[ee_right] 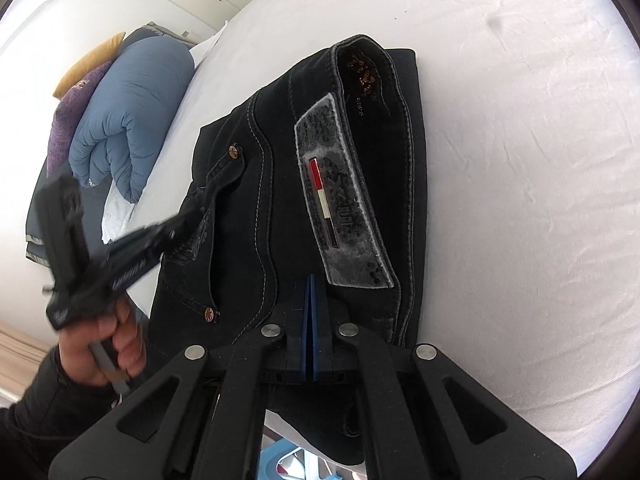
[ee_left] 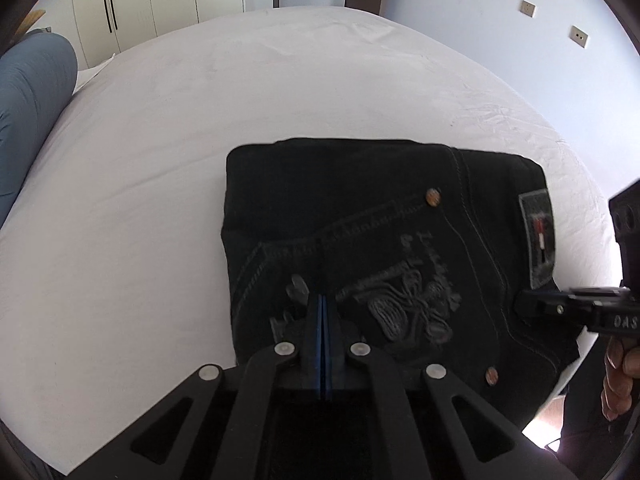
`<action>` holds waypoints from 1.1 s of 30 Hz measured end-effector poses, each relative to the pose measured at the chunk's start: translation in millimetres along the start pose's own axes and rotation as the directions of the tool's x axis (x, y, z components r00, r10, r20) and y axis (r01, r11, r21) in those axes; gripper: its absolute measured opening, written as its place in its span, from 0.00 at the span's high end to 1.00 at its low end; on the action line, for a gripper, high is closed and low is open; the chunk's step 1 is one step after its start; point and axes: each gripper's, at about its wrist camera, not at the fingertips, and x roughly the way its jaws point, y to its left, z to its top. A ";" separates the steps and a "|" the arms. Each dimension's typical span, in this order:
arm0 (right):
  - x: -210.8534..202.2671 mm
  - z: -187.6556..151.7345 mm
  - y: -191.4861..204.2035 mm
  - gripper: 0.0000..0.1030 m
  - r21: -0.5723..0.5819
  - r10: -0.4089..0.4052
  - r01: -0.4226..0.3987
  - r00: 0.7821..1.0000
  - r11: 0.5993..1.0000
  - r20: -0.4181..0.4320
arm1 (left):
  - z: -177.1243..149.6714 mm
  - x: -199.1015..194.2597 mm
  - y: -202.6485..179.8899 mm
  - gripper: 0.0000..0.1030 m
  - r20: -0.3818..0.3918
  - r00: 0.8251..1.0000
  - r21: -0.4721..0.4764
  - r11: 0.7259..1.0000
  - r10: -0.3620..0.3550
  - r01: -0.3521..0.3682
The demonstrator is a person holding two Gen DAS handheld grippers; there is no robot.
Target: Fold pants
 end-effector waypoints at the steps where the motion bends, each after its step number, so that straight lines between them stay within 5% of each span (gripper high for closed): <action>1: 1.7 -0.5 -0.1 1.00 0.003 0.001 -0.001 1.000 1.000 0.003 | -9.8 -4.2 -4.5 1.00 0.003 1.000 0.006 1.000 0.003 -0.003; 10: -10.2 -1.0 -2.3 1.00 0.037 0.007 -0.007 1.000 0.999 0.022 | -57.3 -24.8 -18.7 1.00 0.016 1.000 -0.059 0.998 -0.005 0.006; 14: -32.8 29.1 33.3 0.99 -0.013 0.138 -0.137 0.987 0.990 0.086 | -66.5 -23.1 -13.8 1.00 0.019 0.999 -0.084 0.996 -0.027 0.029; 18: 16.2 77.3 70.9 0.99 -0.029 0.215 -0.218 0.974 0.976 -0.066 | -67.3 -19.2 -5.9 1.00 0.016 0.998 -0.127 0.990 -0.059 0.060; 23: 93.0 118.9 86.4 0.97 0.071 0.296 -0.289 0.942 0.955 -0.155 | -72.6 -16.7 3.8 1.00 0.022 0.997 -0.150 0.985 -0.080 0.083; 27: 135.0 133.5 55.5 1.00 0.173 0.228 -0.200 0.959 0.964 -0.165 | -72.8 -12.0 10.3 1.00 0.027 0.994 -0.158 0.981 -0.108 0.111; 31: 126.9 145.0 12.4 1.00 0.264 0.228 -0.206 0.972 0.942 -0.053 | -66.7 -3.2 11.8 1.00 0.035 0.992 -0.156 0.980 -0.121 0.125; 33: 118.4 151.5 11.6 1.00 0.223 0.148 -0.137 0.988 0.965 -0.033 | -65.3 -3.7 13.7 1.00 0.044 0.993 -0.143 0.983 -0.113 0.118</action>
